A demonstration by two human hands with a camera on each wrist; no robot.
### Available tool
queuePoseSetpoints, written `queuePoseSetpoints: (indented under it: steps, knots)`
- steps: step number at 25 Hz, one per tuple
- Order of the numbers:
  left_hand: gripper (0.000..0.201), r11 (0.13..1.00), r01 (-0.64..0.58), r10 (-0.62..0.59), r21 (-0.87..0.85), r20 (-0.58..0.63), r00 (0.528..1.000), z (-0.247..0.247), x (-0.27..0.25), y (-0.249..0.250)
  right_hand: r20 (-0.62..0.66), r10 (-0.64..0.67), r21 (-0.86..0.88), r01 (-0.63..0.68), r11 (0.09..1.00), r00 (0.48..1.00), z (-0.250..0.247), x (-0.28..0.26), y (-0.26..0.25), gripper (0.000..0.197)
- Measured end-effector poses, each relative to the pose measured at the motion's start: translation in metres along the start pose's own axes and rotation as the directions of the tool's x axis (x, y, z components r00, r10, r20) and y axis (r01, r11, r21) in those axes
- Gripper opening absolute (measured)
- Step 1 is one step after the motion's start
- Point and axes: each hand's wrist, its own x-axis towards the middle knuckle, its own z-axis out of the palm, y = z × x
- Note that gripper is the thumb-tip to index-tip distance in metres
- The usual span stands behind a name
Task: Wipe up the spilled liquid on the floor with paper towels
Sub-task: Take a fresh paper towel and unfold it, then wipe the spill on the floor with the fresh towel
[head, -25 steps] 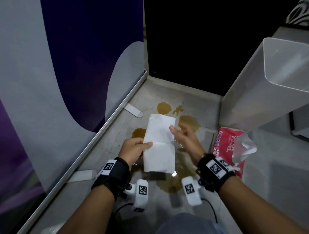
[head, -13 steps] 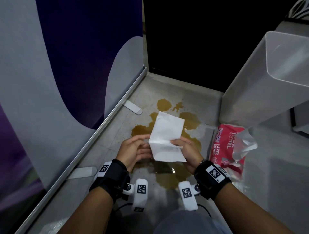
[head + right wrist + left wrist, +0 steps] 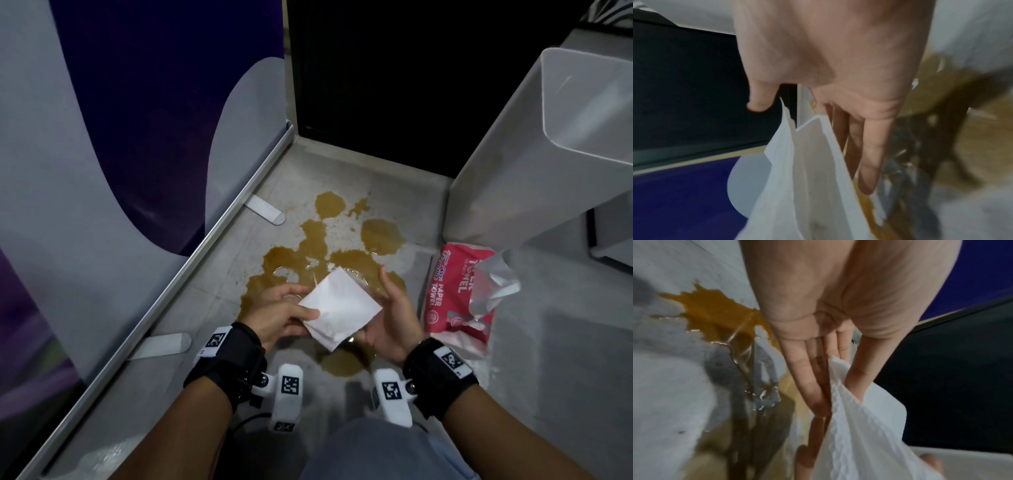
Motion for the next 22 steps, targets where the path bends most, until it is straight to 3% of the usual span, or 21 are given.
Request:
queuePoseSetpoints:
  steps: [2,5,8,10,11,13,17,20,22]
  knots:
    - [0.042,0.992,-0.04,0.041,0.121,-0.002,0.999,0.001,0.0,-0.011,0.087,0.12,0.027,-0.123,0.992,0.989,-0.008,-0.007,0.02,0.058]
    - [0.042,0.901,-0.106,0.103,0.422,0.031,0.994,0.007,0.003,-0.036,0.009,0.104,-0.296,-0.096,0.95,0.995,-0.019,-0.003,0.048,0.029]
    - [0.045,0.829,-0.128,0.146,0.544,0.01,0.989,0.008,0.006,-0.056,-0.21,-0.163,-0.618,-0.001,0.786,0.964,-0.035,0.005,0.059,0.011]
    - [0.04,0.81,-0.139,0.192,0.57,-0.033,0.981,-0.001,0.01,-0.065,-0.209,-0.442,-0.837,0.074,0.542,0.873,-0.044,0.003,0.052,0.016]
    - [0.036,0.795,-0.134,0.204,0.592,-0.054,0.977,-0.005,0.011,-0.068,-0.198,-0.538,-0.881,0.092,0.464,0.819,-0.05,0.0,0.046,0.023]
    - [0.029,0.764,-0.118,0.22,0.634,-0.083,0.972,-0.015,0.014,-0.073,-0.247,-0.621,-0.879,0.098,0.467,0.744,-0.067,-0.003,0.036,0.034]
    - [0.02,0.708,-0.132,0.259,0.693,-0.081,0.963,-0.02,0.011,-0.079,-0.335,-0.678,-0.879,0.042,0.475,0.654,-0.094,0.001,0.027,0.043]
    - [0.014,0.624,-0.133,0.258,0.77,-0.042,0.965,-0.021,0.007,-0.084,-0.277,-0.745,-0.926,0.039,0.376,0.607,-0.092,-0.001,0.025,0.046]
    - [0.011,0.566,-0.107,0.236,0.818,-0.036,0.971,-0.023,0.004,-0.088,-0.109,-0.749,-0.985,0.03,0.17,0.654,-0.087,-0.005,0.034,0.056]
